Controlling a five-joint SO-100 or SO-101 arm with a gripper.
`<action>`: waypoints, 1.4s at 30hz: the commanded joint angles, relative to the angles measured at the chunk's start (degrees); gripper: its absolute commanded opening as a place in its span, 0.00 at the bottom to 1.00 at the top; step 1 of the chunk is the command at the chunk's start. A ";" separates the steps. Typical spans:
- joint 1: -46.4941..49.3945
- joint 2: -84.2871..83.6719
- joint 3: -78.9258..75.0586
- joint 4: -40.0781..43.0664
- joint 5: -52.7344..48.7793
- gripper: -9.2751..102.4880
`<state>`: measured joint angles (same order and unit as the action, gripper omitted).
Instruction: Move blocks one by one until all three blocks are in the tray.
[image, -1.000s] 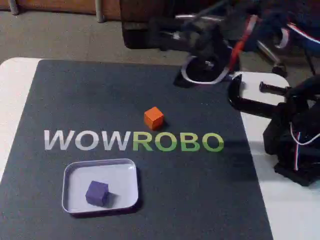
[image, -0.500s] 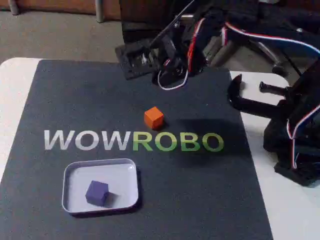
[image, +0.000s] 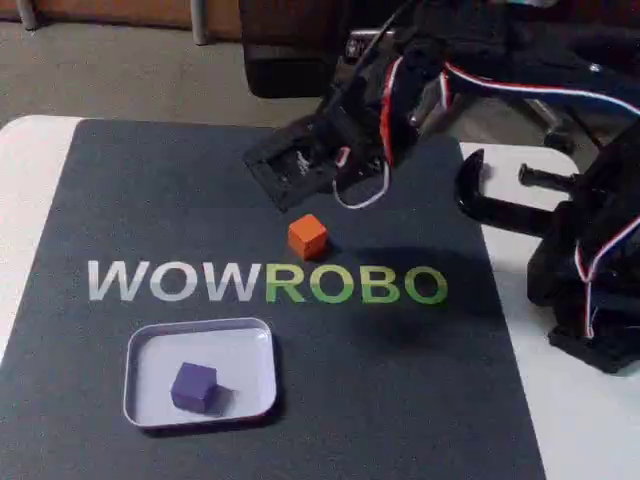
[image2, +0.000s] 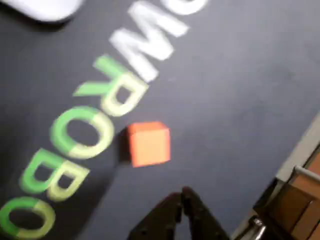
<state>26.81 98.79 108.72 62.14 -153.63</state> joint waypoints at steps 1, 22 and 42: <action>0.70 6.24 3.96 0.35 -1.76 0.08; -0.26 -4.39 7.12 -13.18 5.45 0.26; -0.79 -17.05 -8.44 -12.83 13.18 0.28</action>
<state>25.40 81.21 103.18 49.22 -140.45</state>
